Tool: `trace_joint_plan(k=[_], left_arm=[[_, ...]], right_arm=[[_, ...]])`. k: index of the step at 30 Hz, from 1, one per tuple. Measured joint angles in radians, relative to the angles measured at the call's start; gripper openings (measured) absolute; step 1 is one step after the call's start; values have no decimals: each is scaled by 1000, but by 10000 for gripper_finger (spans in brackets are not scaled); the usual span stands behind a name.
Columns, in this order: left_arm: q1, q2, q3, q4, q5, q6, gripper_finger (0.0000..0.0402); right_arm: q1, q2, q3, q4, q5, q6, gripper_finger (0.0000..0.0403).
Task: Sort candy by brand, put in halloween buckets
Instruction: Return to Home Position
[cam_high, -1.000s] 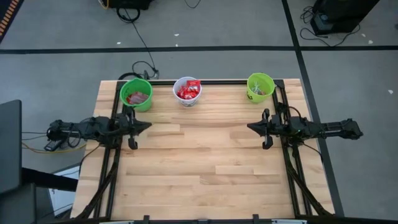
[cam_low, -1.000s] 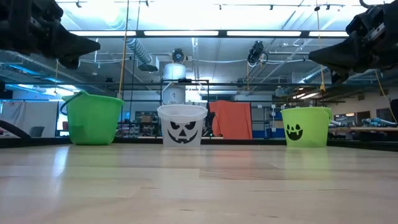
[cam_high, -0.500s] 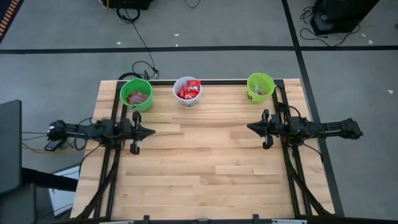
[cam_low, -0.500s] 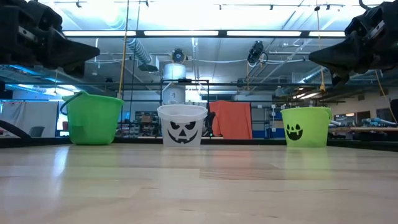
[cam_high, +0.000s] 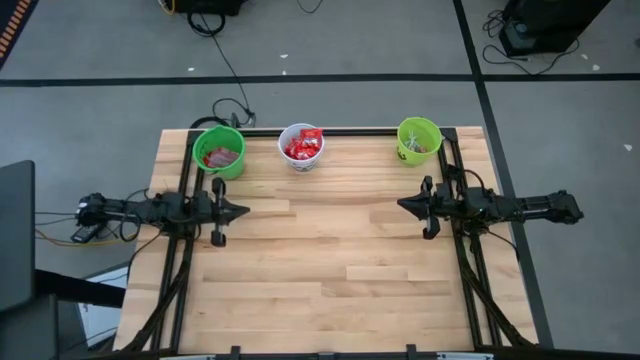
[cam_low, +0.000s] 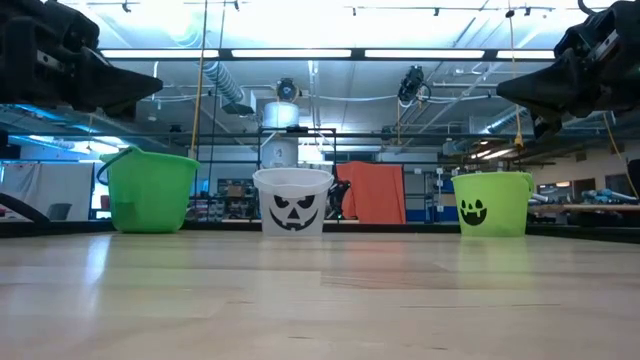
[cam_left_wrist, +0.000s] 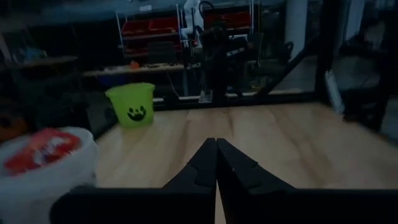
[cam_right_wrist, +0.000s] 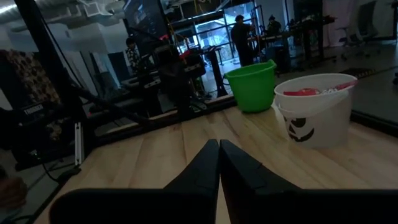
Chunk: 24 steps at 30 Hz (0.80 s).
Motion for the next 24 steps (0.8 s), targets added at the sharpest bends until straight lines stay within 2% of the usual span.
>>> trace_joint_plan(k=[4,24], left_arm=[[0,0,0,21,-9,137,13],[0,0,0,48,-6,136,14]], right_arm=[[0,0,0,0,0,0,25],[0,0,0,0,0,0,25]])
